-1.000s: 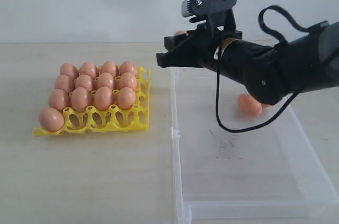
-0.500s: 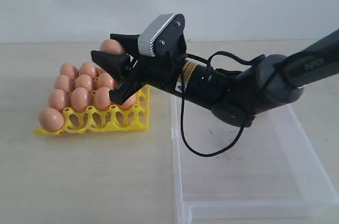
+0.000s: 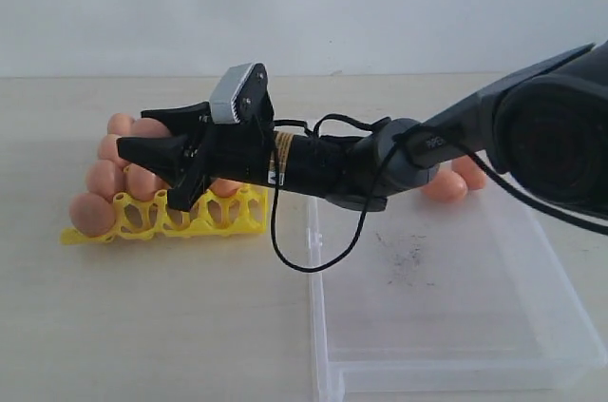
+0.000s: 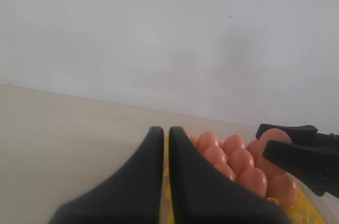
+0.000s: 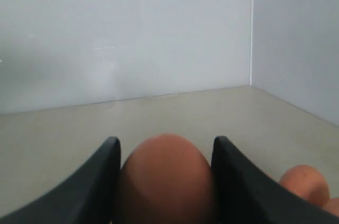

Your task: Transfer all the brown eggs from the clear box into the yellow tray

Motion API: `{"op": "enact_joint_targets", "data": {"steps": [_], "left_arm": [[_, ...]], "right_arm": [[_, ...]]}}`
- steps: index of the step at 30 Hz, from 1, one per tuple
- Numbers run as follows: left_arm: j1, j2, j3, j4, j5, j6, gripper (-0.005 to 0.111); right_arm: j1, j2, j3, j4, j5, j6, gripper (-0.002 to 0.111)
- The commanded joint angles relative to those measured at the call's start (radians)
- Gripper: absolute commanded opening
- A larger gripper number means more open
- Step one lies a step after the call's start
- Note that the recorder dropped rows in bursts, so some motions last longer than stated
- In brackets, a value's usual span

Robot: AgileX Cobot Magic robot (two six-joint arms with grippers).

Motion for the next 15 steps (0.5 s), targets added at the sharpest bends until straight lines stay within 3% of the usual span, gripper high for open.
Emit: {"op": "enact_joint_targets", "data": {"steps": [1,15], "left_arm": [[-0.004,0.004,-0.004,0.000,-0.006,-0.001,0.004],[-0.004,0.004,-0.004,0.000,-0.006,-0.001,0.004]], "right_arm": [[0.022,0.059,-0.079,-0.013,-0.020,0.024,0.000],[0.080,0.173,-0.221,-0.014,0.041,0.040,0.000]]}}
